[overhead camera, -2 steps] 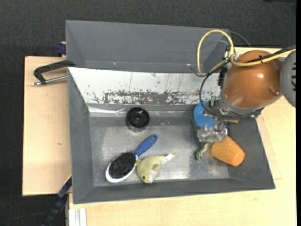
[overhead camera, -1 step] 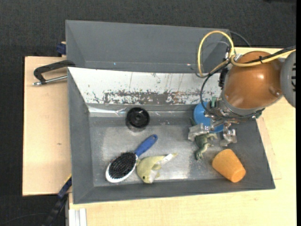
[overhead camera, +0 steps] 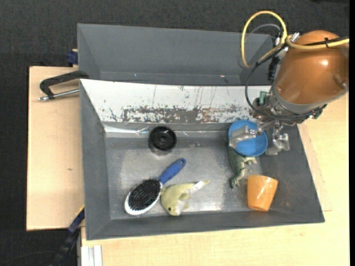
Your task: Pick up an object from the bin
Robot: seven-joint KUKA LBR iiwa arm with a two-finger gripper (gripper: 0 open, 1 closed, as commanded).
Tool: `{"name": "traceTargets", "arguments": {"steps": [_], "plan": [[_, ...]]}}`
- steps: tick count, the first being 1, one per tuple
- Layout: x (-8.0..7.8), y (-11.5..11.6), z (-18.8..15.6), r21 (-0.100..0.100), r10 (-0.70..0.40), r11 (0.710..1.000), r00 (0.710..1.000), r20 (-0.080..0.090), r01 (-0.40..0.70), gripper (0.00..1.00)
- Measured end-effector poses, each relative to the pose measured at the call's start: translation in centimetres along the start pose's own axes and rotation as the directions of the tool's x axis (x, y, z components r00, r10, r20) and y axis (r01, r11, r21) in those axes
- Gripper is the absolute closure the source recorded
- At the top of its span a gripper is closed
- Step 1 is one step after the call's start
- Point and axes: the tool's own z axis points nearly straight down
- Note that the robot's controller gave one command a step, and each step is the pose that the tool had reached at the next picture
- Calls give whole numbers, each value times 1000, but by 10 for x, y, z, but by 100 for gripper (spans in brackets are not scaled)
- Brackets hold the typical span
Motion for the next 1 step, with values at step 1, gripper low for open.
{"name": "traceTargets", "arguments": {"steps": [1], "plan": [[24,-12,85,-18,132,991,991,-4,-132,0]]}}
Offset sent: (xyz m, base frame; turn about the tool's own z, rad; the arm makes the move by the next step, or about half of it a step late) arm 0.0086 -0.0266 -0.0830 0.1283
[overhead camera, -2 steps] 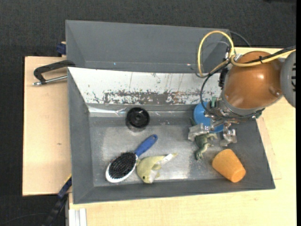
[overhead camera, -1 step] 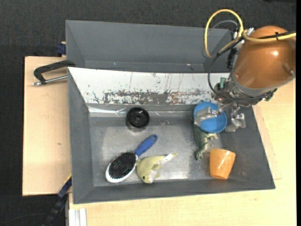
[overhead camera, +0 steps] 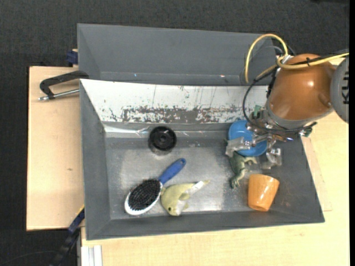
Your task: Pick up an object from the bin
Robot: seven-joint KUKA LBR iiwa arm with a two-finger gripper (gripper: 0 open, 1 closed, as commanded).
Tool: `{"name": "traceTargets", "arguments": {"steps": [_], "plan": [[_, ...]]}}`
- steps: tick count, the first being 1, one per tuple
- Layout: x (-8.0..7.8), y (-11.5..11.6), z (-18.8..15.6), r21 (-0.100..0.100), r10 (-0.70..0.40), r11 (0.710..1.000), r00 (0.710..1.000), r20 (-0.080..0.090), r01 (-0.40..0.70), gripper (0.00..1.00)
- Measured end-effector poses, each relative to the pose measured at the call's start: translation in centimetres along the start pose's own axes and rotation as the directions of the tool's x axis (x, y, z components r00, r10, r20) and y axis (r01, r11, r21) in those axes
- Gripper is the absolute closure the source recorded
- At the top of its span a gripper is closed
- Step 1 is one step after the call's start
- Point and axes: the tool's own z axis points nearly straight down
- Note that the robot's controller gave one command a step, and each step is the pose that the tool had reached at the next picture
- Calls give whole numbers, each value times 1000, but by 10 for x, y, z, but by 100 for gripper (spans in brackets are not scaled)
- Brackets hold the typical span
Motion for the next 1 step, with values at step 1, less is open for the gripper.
{"name": "traceTargets", "arguments": {"steps": [1], "plan": [[-1,-1,-4,6,-1,1000,1000,2,1,100]]}}
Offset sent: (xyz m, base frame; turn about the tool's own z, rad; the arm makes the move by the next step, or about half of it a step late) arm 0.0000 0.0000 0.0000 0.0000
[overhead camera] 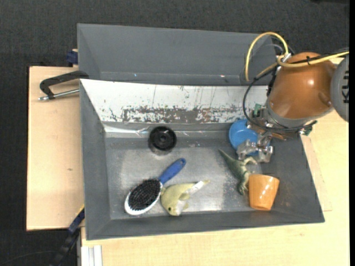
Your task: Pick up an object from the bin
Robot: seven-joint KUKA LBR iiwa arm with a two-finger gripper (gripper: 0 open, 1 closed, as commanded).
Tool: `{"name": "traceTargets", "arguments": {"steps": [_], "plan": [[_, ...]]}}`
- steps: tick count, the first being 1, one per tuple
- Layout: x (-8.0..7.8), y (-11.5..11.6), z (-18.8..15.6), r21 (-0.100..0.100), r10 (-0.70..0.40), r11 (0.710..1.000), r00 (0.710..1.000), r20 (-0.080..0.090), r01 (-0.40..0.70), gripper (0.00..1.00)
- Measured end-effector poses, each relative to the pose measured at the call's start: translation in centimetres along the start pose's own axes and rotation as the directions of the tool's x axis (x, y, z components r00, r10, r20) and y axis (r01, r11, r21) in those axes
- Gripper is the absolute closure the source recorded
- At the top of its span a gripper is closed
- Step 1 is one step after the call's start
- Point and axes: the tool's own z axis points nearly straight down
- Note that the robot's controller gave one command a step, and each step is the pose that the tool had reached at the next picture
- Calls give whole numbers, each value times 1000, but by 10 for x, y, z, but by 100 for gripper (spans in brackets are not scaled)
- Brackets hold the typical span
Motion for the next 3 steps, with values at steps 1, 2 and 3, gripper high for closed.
{"name": "traceTargets", "arguments": {"steps": [1,2,3], "plan": [[18,-4,21,2,-216,976,976,0,216,100],[-4,45,-36,1,-104,995,995,0,104,100],[-3,44,-34,2,-103,995,995,0,103,0]]}}
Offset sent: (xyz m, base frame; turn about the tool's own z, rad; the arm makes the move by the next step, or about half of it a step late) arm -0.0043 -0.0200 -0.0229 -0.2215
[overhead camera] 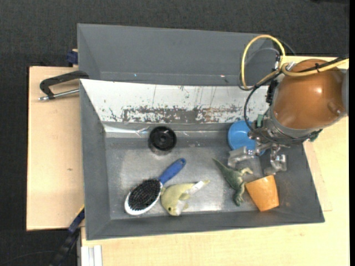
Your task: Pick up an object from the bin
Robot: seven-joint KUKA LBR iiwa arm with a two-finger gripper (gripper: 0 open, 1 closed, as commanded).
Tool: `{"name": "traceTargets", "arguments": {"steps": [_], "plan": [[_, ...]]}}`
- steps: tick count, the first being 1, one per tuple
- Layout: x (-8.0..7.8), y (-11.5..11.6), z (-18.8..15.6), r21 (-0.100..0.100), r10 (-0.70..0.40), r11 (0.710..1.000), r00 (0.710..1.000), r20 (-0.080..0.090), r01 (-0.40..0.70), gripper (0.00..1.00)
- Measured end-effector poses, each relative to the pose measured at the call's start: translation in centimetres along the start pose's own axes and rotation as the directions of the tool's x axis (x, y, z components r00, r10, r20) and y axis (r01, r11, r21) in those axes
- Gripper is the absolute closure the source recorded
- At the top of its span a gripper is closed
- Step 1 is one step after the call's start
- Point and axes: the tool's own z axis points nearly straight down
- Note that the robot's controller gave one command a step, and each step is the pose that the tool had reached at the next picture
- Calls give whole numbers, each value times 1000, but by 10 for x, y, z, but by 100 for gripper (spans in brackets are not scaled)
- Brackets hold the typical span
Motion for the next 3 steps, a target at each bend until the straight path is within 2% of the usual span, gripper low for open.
{"name": "traceTargets", "arguments": {"steps": [1,2,3], "plan": [[13,-2,34,-3,-437,899,899,1,437,0],[13,-3,32,-3,-436,900,900,0,436,100],[-3,8,15,-4,-427,904,904,1,427,100]]}}
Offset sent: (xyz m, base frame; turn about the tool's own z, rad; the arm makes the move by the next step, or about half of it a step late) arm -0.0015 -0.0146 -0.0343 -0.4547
